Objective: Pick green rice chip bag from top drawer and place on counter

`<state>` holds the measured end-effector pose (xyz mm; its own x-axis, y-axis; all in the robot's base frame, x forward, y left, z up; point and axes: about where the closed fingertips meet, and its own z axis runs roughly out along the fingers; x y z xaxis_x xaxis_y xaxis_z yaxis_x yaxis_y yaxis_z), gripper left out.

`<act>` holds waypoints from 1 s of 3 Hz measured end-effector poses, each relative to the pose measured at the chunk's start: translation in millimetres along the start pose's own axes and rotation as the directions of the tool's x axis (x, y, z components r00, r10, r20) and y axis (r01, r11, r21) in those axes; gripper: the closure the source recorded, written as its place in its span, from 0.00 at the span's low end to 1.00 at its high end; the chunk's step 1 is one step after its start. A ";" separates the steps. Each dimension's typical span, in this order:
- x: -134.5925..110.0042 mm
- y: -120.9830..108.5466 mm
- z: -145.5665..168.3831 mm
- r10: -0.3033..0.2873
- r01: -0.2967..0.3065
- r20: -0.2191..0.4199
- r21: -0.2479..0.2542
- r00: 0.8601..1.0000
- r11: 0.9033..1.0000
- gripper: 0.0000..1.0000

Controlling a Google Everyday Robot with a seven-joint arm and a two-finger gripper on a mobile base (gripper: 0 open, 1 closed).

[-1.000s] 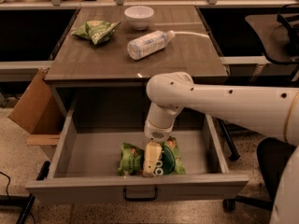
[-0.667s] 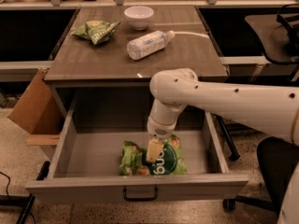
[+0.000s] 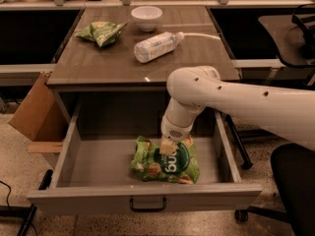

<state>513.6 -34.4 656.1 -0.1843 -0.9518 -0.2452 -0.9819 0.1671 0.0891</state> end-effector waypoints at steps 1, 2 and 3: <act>8.0 -3.8 -21.3 0.012 -0.014 0.036 0.043 0.999 0.999 1.00; 32.3 -12.2 -82.3 0.019 -0.039 0.137 0.145 0.990 0.989 1.00; 54.8 -20.3 -130.5 0.009 -0.053 0.195 0.222 0.981 0.974 1.00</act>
Offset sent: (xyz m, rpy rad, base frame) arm 0.0128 -0.0878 0.1076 0.1706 -0.2344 -0.1174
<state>529.2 -123.5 766.8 -0.1982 -0.8820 -0.4275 -0.9559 0.2704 -0.1147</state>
